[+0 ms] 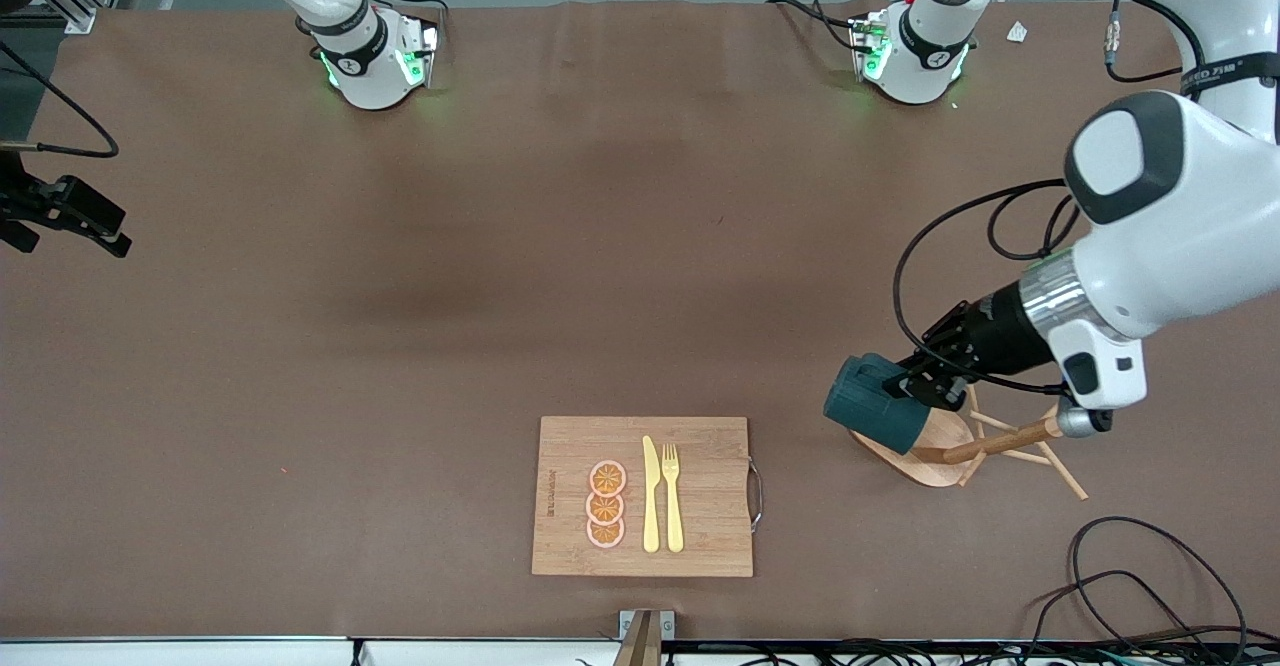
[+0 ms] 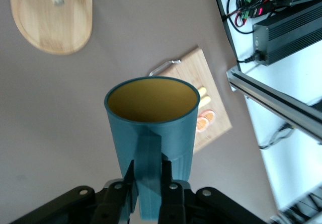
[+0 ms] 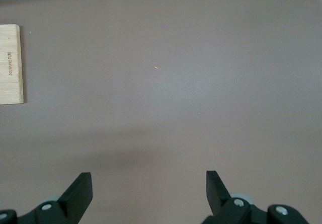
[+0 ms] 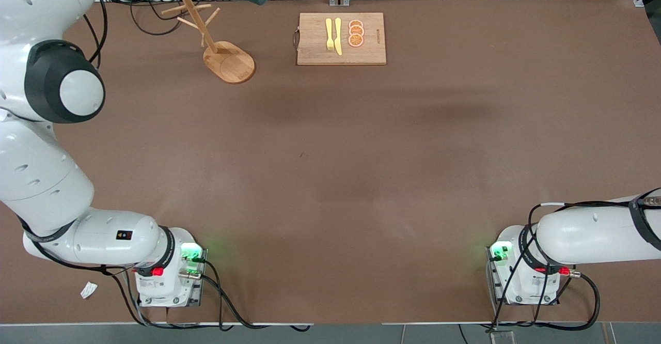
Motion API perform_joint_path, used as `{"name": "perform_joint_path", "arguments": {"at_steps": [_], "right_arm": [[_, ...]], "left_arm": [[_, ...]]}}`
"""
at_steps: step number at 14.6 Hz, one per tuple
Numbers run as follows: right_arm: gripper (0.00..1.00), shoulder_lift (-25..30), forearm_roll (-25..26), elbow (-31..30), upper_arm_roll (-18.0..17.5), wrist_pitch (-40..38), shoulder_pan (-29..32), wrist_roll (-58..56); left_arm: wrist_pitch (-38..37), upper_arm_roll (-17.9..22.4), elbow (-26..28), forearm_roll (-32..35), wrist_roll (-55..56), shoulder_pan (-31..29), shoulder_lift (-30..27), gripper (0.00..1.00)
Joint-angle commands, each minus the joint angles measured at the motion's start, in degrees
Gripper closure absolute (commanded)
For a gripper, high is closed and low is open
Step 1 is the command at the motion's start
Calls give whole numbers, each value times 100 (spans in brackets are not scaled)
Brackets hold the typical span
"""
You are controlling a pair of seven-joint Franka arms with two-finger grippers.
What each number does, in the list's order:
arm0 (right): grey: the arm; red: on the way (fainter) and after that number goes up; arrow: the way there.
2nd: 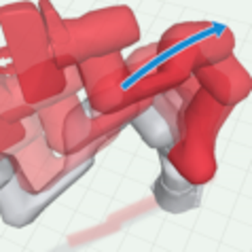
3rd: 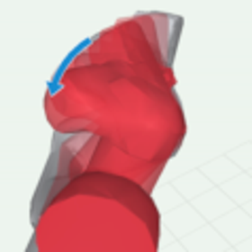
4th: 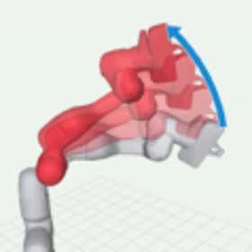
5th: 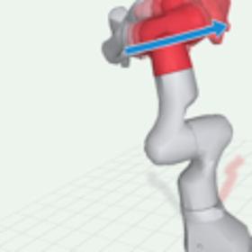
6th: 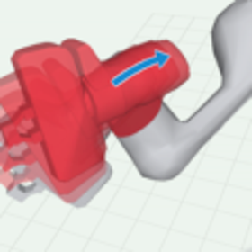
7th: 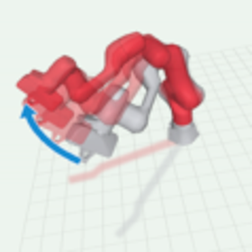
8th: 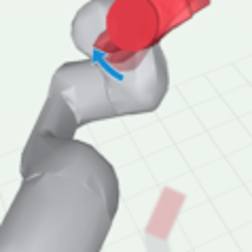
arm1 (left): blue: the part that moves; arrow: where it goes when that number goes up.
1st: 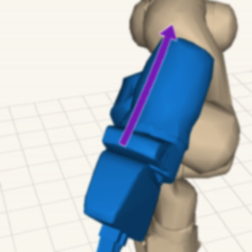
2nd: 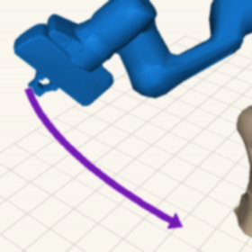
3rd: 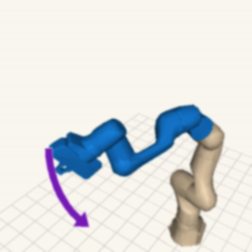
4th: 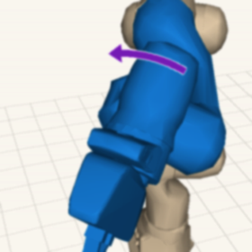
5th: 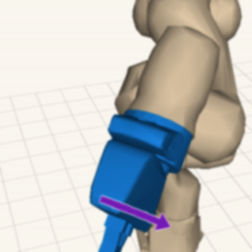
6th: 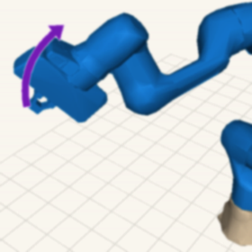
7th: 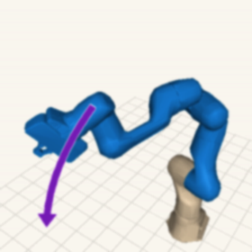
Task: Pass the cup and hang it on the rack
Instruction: 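Carry the mug to the wooden rack and align it with a peg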
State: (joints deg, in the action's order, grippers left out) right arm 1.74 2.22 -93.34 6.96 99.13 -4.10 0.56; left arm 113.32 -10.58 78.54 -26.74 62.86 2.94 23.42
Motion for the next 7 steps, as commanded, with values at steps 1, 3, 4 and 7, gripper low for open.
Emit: {"name": "perform_joint_path", "arguments": {"at_steps": [1,3,4,7], "right_arm": [[0,108,50,-44,-63,-52,68,-47],[0,108,50,-44,-63,-52,68,-47],[0,108,50,-44,-63,-52,68,-47],[0,108,50,-44,-63,-52,68,-47]], "left_arm": [[-230,-49,20,-708,16,-240,128,100],[-381,-40,30,-964,7,-415,207,100],[-460,-40,47,-1078,7,-547,268,100],[-653,-40,47,-1229,16,-776,426,100]]}}
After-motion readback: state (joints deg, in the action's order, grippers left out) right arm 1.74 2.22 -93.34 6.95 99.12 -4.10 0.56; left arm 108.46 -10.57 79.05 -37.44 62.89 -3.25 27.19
